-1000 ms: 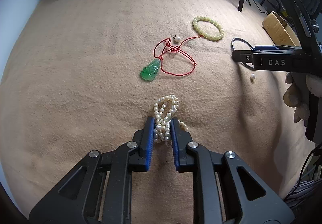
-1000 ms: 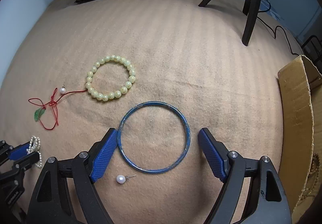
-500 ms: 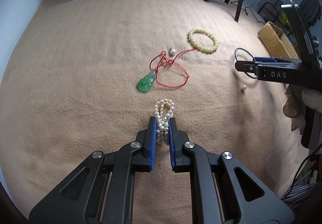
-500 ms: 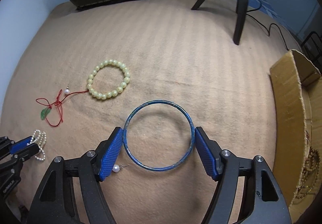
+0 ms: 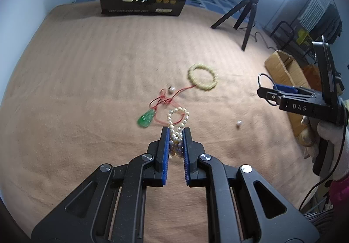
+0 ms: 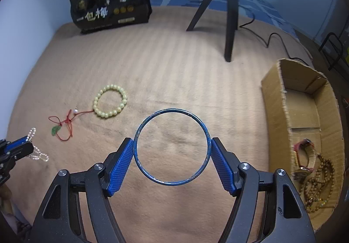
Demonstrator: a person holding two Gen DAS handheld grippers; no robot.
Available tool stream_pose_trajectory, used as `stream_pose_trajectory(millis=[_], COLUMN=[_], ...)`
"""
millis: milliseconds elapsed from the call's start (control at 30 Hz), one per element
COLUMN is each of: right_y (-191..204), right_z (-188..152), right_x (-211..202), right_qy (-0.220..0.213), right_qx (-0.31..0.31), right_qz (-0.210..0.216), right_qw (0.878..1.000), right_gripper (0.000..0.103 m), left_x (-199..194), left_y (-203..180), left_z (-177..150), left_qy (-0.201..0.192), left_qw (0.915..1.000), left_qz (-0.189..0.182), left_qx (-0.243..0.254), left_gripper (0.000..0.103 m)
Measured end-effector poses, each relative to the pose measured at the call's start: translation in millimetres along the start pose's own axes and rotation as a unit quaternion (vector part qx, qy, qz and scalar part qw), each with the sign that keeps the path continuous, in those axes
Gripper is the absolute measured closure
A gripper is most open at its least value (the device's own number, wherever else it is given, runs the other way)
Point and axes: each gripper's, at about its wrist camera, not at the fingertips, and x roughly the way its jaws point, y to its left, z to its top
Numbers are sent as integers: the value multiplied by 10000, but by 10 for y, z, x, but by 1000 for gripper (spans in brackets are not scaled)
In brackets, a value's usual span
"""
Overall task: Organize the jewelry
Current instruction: 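Lift and carry the pearl necklace and bangle over the cardboard box with both tools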
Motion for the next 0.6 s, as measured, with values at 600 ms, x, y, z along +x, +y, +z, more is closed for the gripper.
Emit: stream_pose_trajectory(millis=[600], right_y=[-807], right_z=[-182], right_x=[-655], right_qy=[-526], right_qx=[444], right_qz=[-270], right_qw=[9973], right_gripper=[32], left_x=[-96], left_y=[-931], left_z=[287], left_qy=[-366], left_qw=[9964], left_qz=[-528], left_qx=[546], left_gripper=[93])
